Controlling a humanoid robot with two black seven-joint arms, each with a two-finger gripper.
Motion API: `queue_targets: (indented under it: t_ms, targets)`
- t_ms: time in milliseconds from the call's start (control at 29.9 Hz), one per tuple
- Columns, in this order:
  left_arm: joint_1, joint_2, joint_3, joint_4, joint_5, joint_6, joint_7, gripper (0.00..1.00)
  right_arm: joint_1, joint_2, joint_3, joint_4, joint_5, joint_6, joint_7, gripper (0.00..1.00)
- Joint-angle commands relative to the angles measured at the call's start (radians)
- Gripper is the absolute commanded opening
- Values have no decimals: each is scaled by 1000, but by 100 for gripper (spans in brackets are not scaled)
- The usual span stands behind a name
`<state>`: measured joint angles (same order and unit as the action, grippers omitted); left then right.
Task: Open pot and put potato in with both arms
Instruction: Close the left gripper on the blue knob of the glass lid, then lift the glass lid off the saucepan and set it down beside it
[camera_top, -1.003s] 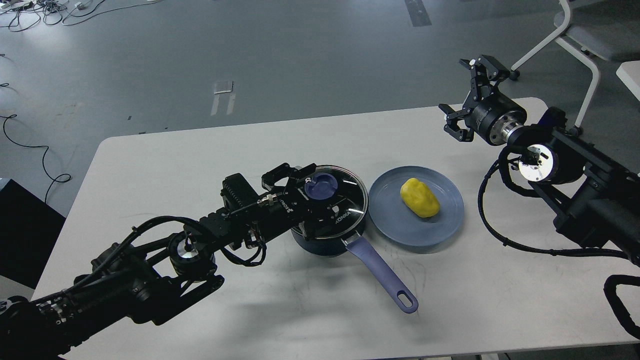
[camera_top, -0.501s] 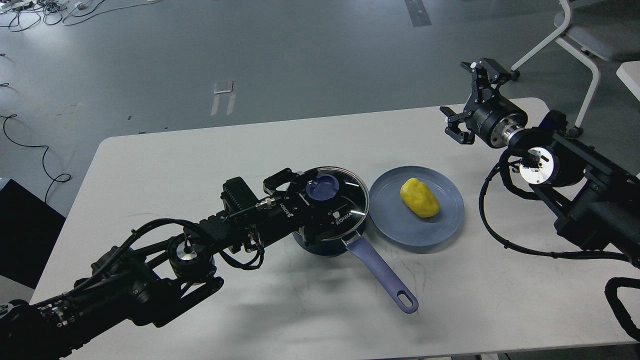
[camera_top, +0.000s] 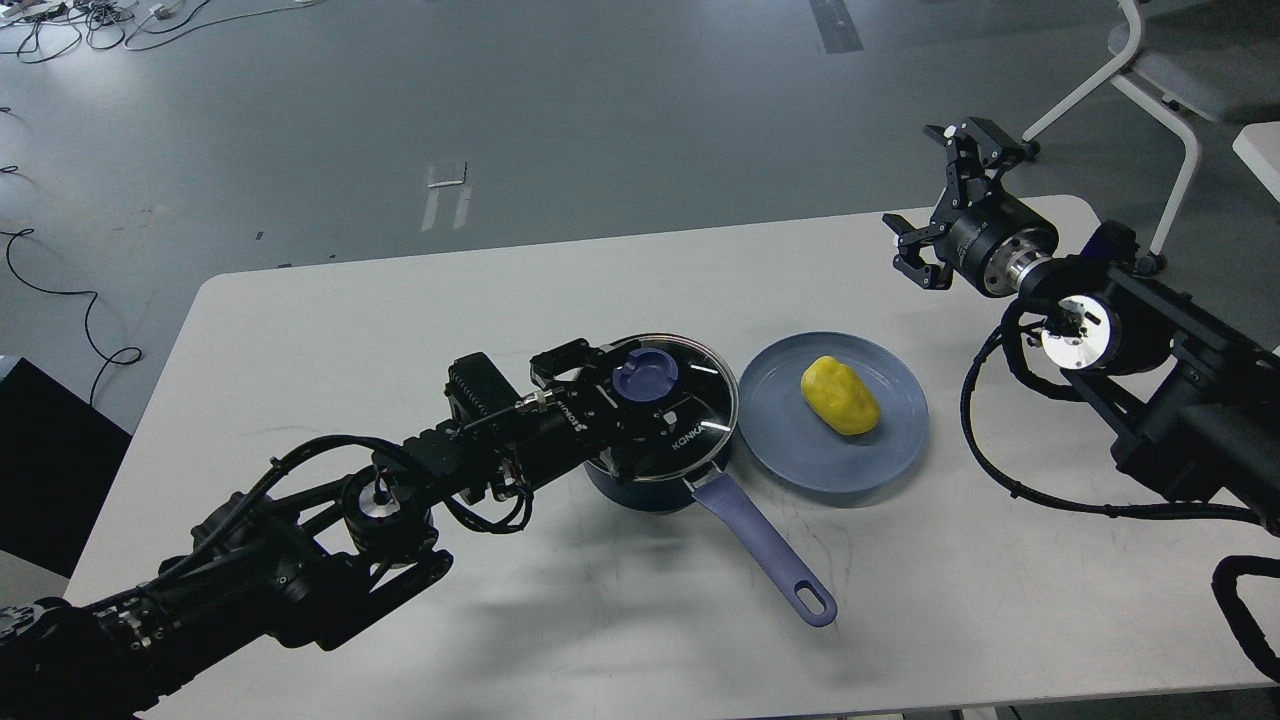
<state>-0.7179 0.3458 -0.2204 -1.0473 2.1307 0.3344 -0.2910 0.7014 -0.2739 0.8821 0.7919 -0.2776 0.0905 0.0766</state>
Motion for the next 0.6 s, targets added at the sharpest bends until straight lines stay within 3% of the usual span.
queue_targets:
  t_ms: [0,67,568]
  targets:
    - [-2,7,1,1,-23,0,-14,29,0,1,0,0,0,-1,0,100]
    - [-5,9,1,1,-40,-2,-17,23,0,1,0,0,0,-1,0,100]
    - [-61,27,-1,-60,-184,-6,-40,23,1,-5,-5,1,0,0,0,100]
